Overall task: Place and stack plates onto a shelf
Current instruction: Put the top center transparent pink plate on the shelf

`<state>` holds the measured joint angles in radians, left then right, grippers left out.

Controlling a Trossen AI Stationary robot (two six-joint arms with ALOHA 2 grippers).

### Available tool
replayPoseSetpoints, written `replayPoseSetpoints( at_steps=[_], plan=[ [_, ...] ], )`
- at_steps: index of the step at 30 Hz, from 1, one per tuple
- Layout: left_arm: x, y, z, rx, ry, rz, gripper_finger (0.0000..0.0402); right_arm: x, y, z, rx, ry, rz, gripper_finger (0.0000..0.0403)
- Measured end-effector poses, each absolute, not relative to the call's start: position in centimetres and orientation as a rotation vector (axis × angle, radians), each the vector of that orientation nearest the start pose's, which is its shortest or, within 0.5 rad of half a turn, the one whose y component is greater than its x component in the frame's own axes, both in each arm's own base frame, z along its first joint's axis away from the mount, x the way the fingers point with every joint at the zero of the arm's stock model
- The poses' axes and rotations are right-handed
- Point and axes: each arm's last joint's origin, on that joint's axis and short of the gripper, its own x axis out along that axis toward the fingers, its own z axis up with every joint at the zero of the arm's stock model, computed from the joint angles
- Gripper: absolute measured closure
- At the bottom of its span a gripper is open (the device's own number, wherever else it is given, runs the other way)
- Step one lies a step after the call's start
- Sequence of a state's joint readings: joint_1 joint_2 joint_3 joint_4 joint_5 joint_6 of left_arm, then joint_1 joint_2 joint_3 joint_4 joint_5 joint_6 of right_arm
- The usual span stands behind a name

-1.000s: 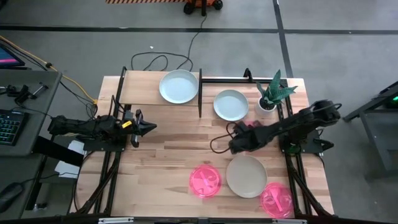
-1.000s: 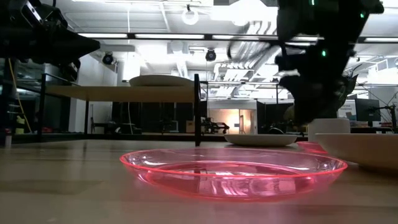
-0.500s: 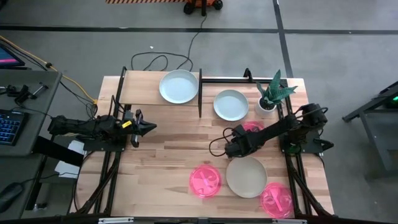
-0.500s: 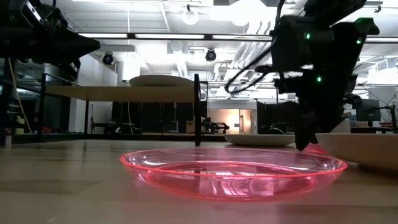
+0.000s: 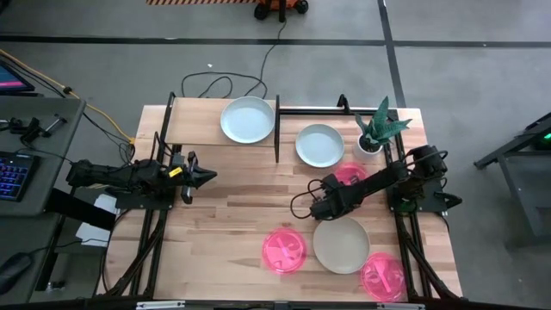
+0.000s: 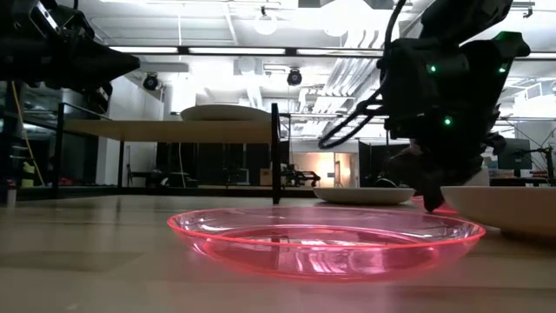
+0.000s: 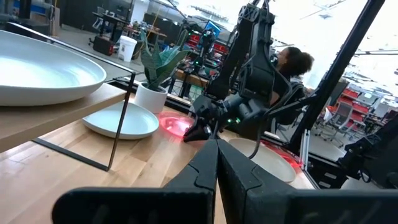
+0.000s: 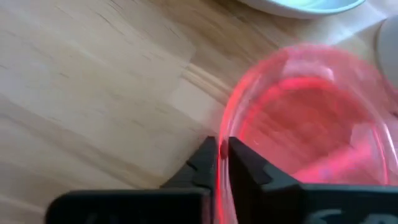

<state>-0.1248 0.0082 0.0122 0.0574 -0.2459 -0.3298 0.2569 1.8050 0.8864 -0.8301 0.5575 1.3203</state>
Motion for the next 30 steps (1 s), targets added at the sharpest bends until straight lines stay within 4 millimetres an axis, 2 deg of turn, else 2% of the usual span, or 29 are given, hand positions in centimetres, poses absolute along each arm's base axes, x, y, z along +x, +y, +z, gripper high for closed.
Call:
replayPoseSetpoints(
  at_steps=[7, 25, 30],
  plan=[
    [9.7, -0.5, 17.2, -0.341, -0.080, 0.111, 0.0401, 25.9, 5.6, 11.7, 0.308, 1.157, -1.114, 0.0399],
    [9.7, -0.5, 17.2, -0.341, -0.080, 0.111, 0.0401, 30.6, 9.7, 19.3, 0.165, 1.115, -0.841, 0.0403],
    [9.7, -0.5, 17.3, -0.341, -0.080, 0.110, 0.0401, 30.2, 9.6, 19.1, 0.198, 1.110, -0.890, 0.0403]
  ],
)
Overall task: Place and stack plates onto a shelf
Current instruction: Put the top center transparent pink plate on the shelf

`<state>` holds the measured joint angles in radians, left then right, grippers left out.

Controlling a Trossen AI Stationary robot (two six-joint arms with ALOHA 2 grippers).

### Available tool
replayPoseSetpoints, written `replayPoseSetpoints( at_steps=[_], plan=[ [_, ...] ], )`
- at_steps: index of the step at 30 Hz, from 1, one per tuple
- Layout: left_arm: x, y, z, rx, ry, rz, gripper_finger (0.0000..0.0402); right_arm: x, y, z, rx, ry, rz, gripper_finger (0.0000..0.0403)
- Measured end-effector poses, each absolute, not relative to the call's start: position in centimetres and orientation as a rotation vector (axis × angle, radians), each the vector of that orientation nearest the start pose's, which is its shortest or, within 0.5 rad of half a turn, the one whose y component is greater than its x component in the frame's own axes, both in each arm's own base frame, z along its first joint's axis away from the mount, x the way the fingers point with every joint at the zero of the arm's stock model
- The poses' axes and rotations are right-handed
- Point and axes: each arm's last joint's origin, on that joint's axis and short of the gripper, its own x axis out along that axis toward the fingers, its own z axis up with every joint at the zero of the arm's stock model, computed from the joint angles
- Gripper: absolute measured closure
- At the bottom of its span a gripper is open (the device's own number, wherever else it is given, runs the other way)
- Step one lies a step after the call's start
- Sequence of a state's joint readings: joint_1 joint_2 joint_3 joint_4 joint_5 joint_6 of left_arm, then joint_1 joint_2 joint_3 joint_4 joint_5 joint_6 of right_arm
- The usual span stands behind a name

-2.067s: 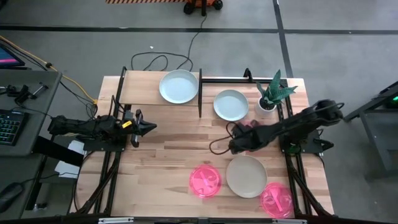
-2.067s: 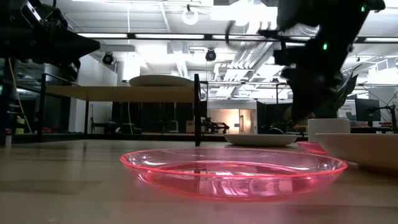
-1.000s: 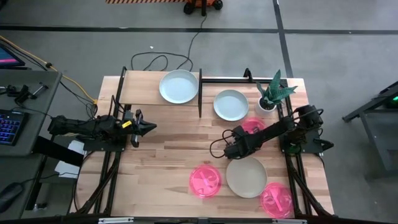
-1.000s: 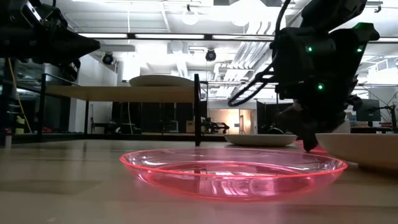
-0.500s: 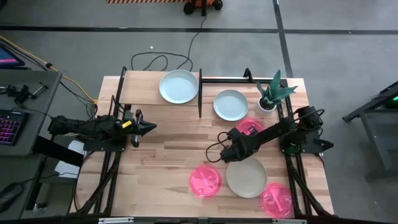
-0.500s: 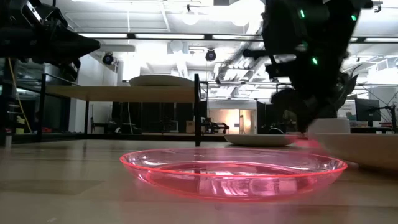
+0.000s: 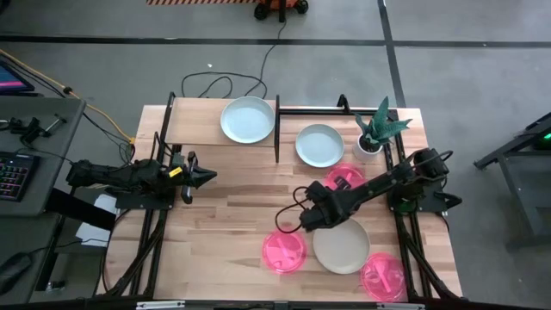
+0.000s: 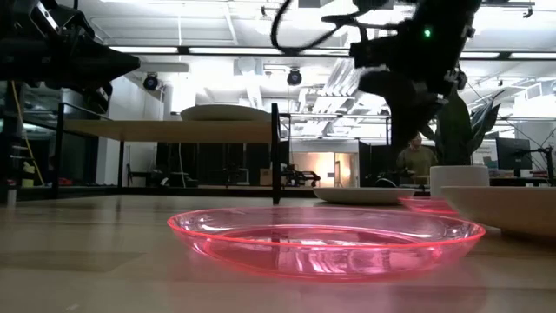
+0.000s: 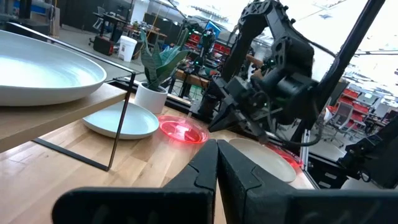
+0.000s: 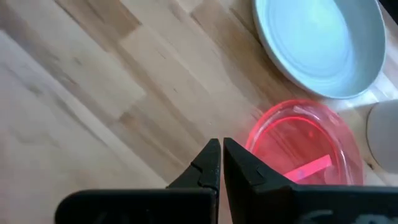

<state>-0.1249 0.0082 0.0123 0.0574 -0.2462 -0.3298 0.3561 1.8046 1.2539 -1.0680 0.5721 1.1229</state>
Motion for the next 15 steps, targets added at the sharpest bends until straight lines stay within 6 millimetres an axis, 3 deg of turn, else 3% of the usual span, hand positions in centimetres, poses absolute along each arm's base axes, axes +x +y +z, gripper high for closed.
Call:
replayPoseSetpoints(
  at_steps=[8, 15],
  plan=[
    [9.7, -0.5, 17.2, -0.341, -0.080, 0.110, 0.0401, 26.8, 8.8, 14.6, 0.183, 1.078, -1.059, 0.0384],
    [9.7, -0.5, 17.2, -0.341, -0.082, 0.123, 0.0401, 26.2, 8.6, 12.3, 0.262, 0.889, -1.083, 0.0287]
  ],
)
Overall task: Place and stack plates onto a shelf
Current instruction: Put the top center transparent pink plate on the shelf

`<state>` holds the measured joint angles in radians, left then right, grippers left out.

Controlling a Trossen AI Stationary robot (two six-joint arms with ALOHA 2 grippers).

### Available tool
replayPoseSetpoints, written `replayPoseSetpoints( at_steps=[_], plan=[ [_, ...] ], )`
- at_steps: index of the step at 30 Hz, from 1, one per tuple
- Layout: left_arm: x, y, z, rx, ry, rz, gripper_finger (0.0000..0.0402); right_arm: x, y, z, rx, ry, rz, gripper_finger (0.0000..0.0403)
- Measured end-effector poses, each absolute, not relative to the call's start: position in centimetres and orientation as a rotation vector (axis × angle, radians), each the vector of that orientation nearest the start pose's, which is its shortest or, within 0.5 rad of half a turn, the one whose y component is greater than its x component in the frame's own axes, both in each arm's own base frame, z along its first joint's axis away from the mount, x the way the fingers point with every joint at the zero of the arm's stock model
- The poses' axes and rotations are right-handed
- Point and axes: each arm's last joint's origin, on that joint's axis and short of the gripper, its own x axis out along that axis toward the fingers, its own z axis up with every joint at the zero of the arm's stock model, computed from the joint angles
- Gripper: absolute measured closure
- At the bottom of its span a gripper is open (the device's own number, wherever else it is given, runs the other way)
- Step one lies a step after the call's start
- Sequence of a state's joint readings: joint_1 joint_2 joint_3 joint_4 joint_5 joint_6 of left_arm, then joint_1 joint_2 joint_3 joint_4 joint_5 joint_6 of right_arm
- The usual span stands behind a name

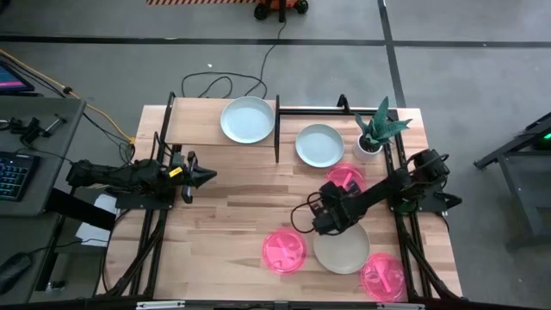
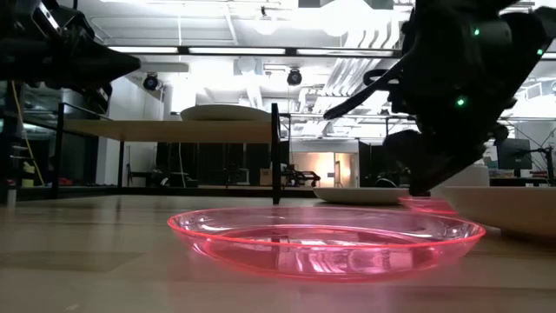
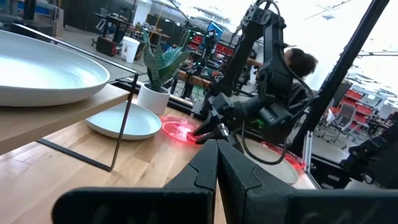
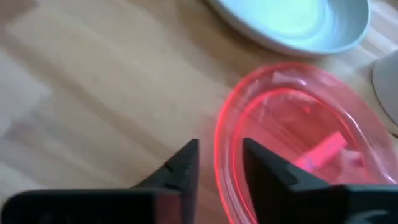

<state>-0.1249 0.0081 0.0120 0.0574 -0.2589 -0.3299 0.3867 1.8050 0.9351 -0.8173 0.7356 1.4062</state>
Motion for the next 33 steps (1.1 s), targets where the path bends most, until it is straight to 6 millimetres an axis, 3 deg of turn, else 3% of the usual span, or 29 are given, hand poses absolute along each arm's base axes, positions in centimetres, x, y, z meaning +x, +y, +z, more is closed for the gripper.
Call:
replayPoseSetpoints(
  at_steps=[4, 8, 24, 33],
  plan=[
    [9.6, -0.4, 17.2, -0.341, -0.085, 0.140, 0.0401, 26.6, 7.7, 12.0, 0.290, 0.816, -1.109, 0.0234],
    [9.6, -0.4, 17.3, -0.341, -0.085, 0.140, 0.0401, 27.0, 6.7, 11.9, 0.320, 0.802, -1.141, 0.0214],
    [9.6, -0.4, 17.2, -0.342, -0.084, 0.140, 0.0401, 27.9, 4.2, 11.7, 0.419, 0.784, -1.206, 0.0242],
    [9.6, -0.4, 17.2, -0.349, -0.081, 0.140, 0.0401, 28.2, 4.1, 9.6, 0.390, 0.806, -1.245, 0.0264]
  ],
)
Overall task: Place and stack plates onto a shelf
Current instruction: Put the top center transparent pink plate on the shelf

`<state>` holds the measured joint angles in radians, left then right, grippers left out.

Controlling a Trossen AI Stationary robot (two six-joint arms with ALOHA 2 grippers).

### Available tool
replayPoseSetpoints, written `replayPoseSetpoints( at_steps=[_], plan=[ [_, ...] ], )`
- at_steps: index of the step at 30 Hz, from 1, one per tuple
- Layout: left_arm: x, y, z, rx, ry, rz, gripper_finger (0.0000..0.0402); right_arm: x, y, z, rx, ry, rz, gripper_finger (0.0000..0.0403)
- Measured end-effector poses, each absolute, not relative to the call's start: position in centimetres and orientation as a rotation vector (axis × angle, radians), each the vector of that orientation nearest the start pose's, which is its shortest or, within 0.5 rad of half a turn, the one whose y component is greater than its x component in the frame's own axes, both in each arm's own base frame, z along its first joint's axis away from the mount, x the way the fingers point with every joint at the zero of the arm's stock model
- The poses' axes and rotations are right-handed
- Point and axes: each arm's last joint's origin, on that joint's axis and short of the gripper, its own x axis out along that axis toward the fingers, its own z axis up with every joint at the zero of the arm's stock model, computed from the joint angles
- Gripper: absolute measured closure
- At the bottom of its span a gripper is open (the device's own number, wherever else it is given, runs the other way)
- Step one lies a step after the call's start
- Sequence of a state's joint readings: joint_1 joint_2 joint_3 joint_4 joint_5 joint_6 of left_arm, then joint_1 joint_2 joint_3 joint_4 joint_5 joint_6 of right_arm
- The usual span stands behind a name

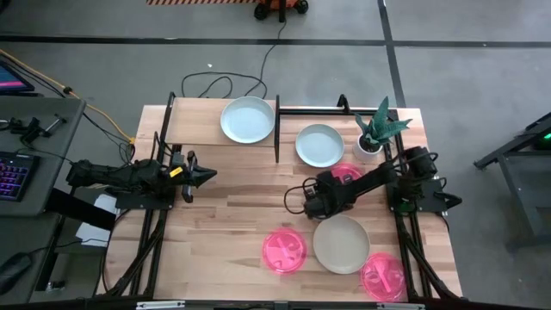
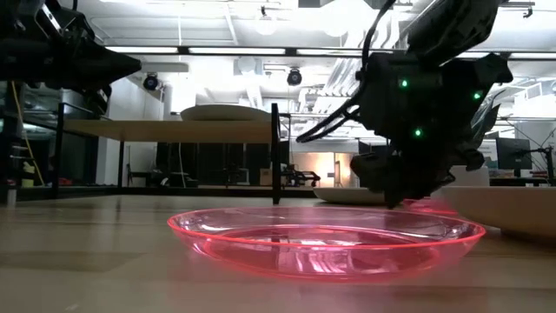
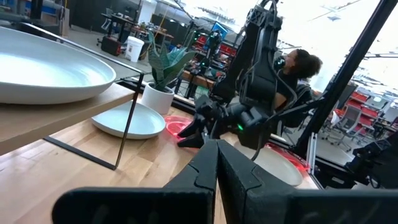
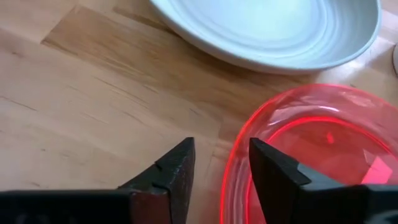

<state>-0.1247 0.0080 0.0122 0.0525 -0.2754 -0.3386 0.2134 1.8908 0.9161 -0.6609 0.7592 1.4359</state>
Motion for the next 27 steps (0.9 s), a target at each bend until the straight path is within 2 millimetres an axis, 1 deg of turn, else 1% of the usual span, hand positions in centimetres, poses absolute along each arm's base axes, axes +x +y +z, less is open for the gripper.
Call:
replayPoseSetpoints(
  at_steps=[7, 17, 27],
  plan=[
    [9.64, -0.42, 17.20, -0.349, -0.080, 0.140, 0.0401, 28.18, 3.94, 9.42, 0.389, 0.799, -1.264, 0.0265],
    [9.65, -0.41, 17.18, -0.349, -0.078, 0.141, 0.0401, 27.48, 3.71, 9.37, 0.399, 0.786, -1.340, 0.0265],
    [9.64, -0.42, 17.19, -0.350, -0.079, 0.140, 0.0401, 27.51, 3.72, 8.87, 0.403, 0.769, -1.358, 0.0267]
  ],
)
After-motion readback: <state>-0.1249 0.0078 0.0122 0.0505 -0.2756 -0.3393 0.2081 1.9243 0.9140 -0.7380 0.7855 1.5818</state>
